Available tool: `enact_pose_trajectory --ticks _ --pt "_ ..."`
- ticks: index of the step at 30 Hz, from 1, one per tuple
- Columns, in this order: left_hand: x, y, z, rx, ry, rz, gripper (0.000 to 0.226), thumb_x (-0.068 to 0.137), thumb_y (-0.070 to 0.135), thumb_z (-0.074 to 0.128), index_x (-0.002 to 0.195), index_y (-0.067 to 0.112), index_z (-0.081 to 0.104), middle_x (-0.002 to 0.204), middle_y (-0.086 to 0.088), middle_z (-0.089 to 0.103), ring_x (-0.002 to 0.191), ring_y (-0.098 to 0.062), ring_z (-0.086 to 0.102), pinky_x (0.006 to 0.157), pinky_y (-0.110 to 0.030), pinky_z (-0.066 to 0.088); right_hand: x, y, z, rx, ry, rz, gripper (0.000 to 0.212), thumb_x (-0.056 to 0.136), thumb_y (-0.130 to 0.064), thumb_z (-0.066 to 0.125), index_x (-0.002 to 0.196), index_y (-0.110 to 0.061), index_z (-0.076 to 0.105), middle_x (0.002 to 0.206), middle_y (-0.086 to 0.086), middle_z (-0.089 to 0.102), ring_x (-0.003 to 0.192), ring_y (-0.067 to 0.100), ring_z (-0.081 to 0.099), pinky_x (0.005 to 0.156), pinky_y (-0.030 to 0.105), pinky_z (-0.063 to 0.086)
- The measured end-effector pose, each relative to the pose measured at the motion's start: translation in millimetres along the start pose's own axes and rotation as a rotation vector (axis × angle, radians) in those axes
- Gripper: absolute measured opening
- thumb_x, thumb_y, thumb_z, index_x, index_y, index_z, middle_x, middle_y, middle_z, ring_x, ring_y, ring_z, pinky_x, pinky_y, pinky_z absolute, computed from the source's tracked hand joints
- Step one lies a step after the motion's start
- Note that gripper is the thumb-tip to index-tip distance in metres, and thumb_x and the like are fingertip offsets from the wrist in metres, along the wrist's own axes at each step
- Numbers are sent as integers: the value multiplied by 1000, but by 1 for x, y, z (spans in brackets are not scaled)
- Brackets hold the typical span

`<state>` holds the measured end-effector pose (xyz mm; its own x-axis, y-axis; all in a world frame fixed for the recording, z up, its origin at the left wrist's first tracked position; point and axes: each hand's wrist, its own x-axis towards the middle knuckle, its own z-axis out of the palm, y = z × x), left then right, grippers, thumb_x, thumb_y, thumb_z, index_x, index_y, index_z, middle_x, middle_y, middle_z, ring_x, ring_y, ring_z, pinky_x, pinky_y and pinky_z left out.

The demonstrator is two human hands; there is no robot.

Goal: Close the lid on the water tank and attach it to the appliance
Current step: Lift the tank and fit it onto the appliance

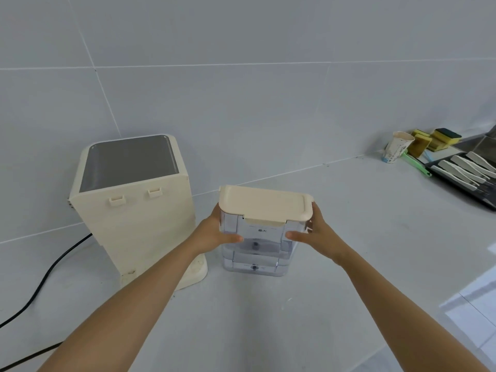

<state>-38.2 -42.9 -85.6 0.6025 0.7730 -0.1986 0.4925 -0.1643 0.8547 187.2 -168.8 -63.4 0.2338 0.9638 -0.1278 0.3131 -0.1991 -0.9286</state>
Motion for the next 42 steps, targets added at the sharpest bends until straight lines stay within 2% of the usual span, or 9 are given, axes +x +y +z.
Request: enact_pose_trajectory --ticks 10,15,18,21,26,30,34,39,42 --pt "10 1 -4 4 -26 -49 100 64 25 79 139 23 13 148 -2 30 135 -21 29 107 -33 29 13 30 22 -167 76 181 96 65 -25 80 139 -15 19 139 10 39 124 23 41 93 29 35" --pt "4 9 -12 -43 -9 -26 96 63 20 79 138 21 19 146 -2 32 134 -20 32 105 -28 29 20 18 22 -186 65 146 90 64 -23 80 135 -12 25 132 10 43 108 17 41 88 29 38" --pt "-17 2 -21 -128 81 -38 93 62 13 80 136 20 23 145 -3 35 132 -22 35 110 -34 29 19 4 37 -203 0 98 89 64 -21 81 135 -12 27 129 7 43 108 16 41 88 29 37" --pt "-23 3 -25 -87 114 -12 91 62 17 80 135 21 25 142 -2 38 132 -20 33 102 -30 31 18 -3 37 -179 1 92 90 62 -21 82 135 -13 29 123 2 42 109 15 40 88 29 37" --pt "-39 25 -31 -31 191 30 78 60 25 80 125 17 38 121 1 54 118 -25 47 84 -27 38 11 -33 19 -174 -21 66 93 59 -15 83 135 -14 31 115 -3 42 111 17 42 87 29 35" --pt "-55 43 -42 -21 227 43 67 59 24 81 113 4 48 118 0 56 111 -25 52 81 -27 41 10 -61 10 -195 -34 69 88 58 -11 84 131 -8 35 109 -3 46 104 16 45 84 28 37" --pt "-83 52 -70 -42 299 30 45 57 20 82 91 19 52 85 13 59 84 -8 52 65 -14 36 13 -93 24 -219 -99 35 72 57 -11 85 117 -10 45 90 -7 50 98 20 51 82 29 39" --pt "-115 54 -106 -53 384 -24 37 59 12 81 67 31 50 67 28 54 74 9 51 62 -13 35 25 -120 58 -191 -187 -11 84 55 -14 85 125 -8 41 102 1 52 99 21 52 87 29 40" --pt "-129 50 -123 -75 440 -71 41 60 10 80 65 29 45 62 26 49 67 10 48 54 -9 34 31 -133 78 -162 -234 -30 51 55 -10 85 92 -19 51 72 -16 58 74 5 57 71 18 41"
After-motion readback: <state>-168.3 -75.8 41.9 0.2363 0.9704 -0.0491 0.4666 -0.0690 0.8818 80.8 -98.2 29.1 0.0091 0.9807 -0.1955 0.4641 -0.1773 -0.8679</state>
